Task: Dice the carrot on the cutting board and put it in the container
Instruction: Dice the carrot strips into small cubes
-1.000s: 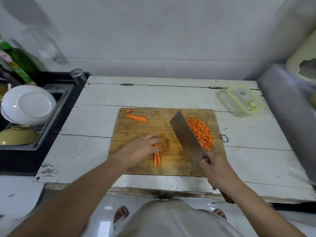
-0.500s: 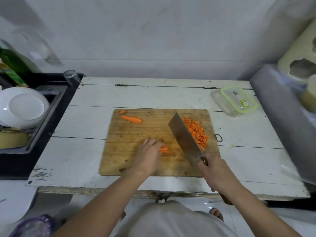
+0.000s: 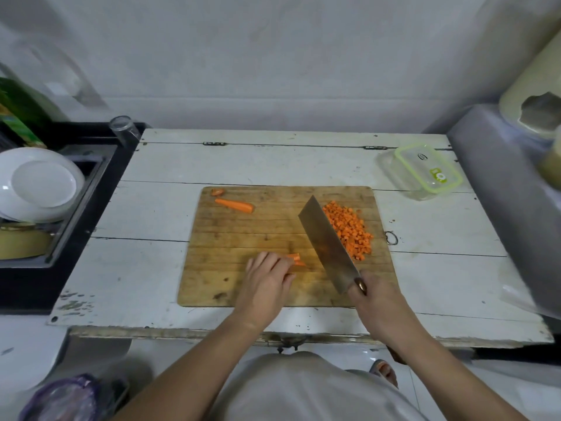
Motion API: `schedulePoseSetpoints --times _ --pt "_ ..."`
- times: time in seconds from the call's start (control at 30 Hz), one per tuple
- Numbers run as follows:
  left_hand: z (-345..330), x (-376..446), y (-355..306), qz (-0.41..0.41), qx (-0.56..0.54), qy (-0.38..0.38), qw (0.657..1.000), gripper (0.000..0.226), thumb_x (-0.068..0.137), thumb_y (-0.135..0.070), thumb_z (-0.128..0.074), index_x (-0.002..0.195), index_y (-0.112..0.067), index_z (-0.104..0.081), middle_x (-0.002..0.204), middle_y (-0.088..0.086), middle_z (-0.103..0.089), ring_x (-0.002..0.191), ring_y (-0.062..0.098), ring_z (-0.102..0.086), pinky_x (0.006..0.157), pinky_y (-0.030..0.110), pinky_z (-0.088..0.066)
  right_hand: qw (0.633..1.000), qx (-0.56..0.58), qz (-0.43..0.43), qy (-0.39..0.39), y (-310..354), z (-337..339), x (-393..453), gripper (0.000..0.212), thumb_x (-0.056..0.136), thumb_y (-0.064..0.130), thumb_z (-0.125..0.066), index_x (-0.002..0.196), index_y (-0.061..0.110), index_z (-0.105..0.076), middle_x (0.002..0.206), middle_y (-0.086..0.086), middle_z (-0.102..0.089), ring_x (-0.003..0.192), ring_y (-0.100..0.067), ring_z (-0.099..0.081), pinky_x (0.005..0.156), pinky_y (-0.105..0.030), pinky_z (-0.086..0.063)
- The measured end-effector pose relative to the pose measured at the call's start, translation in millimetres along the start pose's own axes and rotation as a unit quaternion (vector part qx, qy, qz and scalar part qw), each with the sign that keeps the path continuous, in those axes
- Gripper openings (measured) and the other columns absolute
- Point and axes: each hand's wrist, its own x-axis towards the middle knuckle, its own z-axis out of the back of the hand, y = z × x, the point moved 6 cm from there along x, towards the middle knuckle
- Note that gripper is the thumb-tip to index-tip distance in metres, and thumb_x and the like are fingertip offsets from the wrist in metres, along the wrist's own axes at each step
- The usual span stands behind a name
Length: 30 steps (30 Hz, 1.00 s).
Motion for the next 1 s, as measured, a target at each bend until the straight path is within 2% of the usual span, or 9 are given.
schedulePoseSetpoints --times 0.1,0.23,0.37,0.47,0.53,0.63,0.77,0.87,1.0 --pt "2 4 -4 -0.013 0.040 0.009 0.999 0.035 0.095 -0.025 -0.069 0.130 -0.022 -0.069 0.113 -0.002 -0.060 0.108 0.021 -0.050 0.091 0.037 -0.042 1.000 0.007 -0.002 0.002 0 0 2 0.025 0.100 0.033 -0.045 0.082 0.020 -0.057 0.069 -0.001 -0.061 0.060 -0.020 -0.058 0.054 -0.036 -0.043" --pt "4 3 -10 -0.090 0.101 0.026 0.990 0.030 0.096 -0.023 -0.067 0.126 -0.024 -0.072 0.117 0.002 -0.063 0.108 0.026 -0.052 0.090 0.042 -0.044 1.000 -0.001 -0.001 0.000 1 3 1 0.024 0.100 0.034 -0.046 0.082 0.023 -0.056 0.068 0.000 -0.061 0.058 -0.021 -0.060 0.055 -0.042 -0.053" --pt "3 -12 -7 -0.119 0.090 0.024 0.989 0.027 0.091 -0.016 -0.073 0.117 -0.024 -0.075 0.109 -0.001 -0.065 0.103 0.023 -0.056 0.088 0.038 -0.044 1.000 0.004 -0.006 -0.005 3 6 0 0.022 0.099 0.035 -0.047 0.082 0.026 -0.057 0.069 -0.001 -0.062 0.059 -0.023 -0.062 0.056 -0.051 -0.057" --pt "6 -8 -6 -0.077 0.049 0.003 0.996 0.016 0.090 -0.018 -0.074 0.106 -0.019 -0.074 0.107 -0.002 -0.062 0.102 0.022 -0.057 0.088 0.036 -0.042 1.000 0.002 -0.008 -0.004 4 6 0 0.022 0.099 0.037 -0.046 0.084 0.025 -0.057 0.071 -0.001 -0.062 0.063 -0.024 -0.063 0.058 -0.052 -0.058" --pt "5 2 -2 -0.015 0.028 0.011 0.999 0.024 0.092 -0.031 -0.072 0.113 -0.020 -0.070 0.114 -0.004 -0.059 0.109 0.020 -0.053 0.091 0.035 -0.041 1.000 -0.005 -0.005 -0.001 6 8 -1 0.021 0.099 0.036 -0.045 0.086 0.025 -0.057 0.074 0.000 -0.063 0.064 -0.023 -0.063 0.059 -0.053 -0.058" --pt "-7 15 7 0.071 0.016 0.068 0.995 0.040 0.094 -0.047 -0.066 0.128 -0.026 -0.064 0.125 -0.009 -0.056 0.118 0.015 -0.045 0.100 0.035 -0.035 1.000 -0.002 -0.007 0.006 7 10 -2 0.020 0.101 0.033 -0.045 0.085 0.025 -0.055 0.074 -0.002 -0.063 0.063 -0.022 -0.063 0.059 -0.052 -0.058" --pt "-11 24 12 0.139 -0.023 0.069 0.988 0.033 0.096 -0.040 -0.067 0.126 -0.027 -0.068 0.119 -0.009 -0.057 0.116 0.016 -0.043 0.094 0.029 -0.026 1.000 0.002 -0.007 0.005 6 12 -3 0.021 0.102 0.033 -0.046 0.085 0.024 -0.056 0.075 -0.003 -0.062 0.064 -0.022 -0.063 0.059 -0.051 -0.058" --pt "-12 26 10 0.160 -0.032 0.070 0.984 0.032 0.098 -0.036 -0.065 0.129 -0.026 -0.066 0.120 -0.008 -0.055 0.115 0.015 -0.041 0.098 0.031 -0.031 1.000 -0.004 -0.008 0.008 4 9 -2 0.022 0.101 0.034 -0.046 0.086 0.022 -0.057 0.076 -0.003 -0.063 0.065 -0.023 -0.063 0.059 -0.050 -0.058" --pt "-7 15 15 0.131 -0.068 0.053 0.988 0.040 0.096 -0.025 -0.069 0.136 -0.021 -0.064 0.124 -0.006 -0.056 0.116 0.014 -0.043 0.105 0.034 -0.039 1.000 -0.019 -0.003 0.013 1 4 -1 0.025 0.101 0.034 -0.046 0.082 0.020 -0.056 0.075 -0.001 -0.062 0.065 -0.022 -0.061 0.060 -0.043 -0.052"
